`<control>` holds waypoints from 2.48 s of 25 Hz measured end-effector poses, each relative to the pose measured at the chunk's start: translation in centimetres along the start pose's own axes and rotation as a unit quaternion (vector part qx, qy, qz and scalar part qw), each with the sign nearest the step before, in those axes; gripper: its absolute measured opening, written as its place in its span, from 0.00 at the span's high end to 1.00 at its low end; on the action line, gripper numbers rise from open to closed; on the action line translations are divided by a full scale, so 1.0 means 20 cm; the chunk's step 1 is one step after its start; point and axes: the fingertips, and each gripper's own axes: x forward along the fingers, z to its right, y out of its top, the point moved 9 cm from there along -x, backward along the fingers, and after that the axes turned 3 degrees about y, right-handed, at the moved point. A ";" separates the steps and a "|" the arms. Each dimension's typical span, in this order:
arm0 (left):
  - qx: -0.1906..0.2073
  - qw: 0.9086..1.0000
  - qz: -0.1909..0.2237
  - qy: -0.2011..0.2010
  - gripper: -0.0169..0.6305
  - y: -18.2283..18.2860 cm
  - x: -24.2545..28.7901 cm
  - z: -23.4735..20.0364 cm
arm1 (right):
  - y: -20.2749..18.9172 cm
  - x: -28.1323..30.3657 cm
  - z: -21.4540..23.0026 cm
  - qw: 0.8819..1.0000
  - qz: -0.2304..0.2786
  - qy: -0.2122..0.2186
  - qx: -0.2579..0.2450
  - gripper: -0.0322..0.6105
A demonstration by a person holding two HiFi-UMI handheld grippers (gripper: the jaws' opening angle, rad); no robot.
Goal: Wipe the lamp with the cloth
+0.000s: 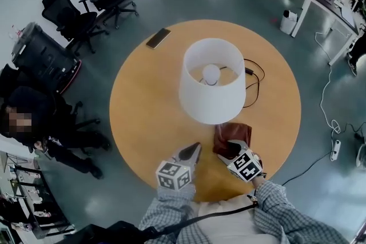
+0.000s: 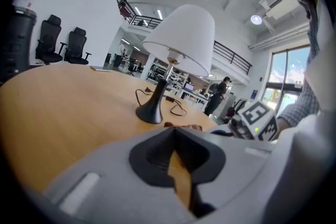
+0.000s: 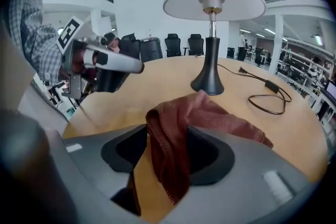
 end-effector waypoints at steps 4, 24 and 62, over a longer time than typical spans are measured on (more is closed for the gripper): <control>-0.002 1.000 0.016 0.018 0.97 0.05 -0.01 -0.03 | 0.06 0.01 0.02 0.999 -0.009 -0.001 -0.043 0.64; -0.064 0.985 0.151 -0.061 0.97 0.31 0.08 0.04 | 0.11 -0.52 0.36 0.966 0.181 -0.015 0.186 0.89; -0.267 0.868 0.315 -0.277 0.84 0.41 0.21 0.16 | 0.98 -0.88 0.19 0.941 0.333 0.005 -0.068 0.89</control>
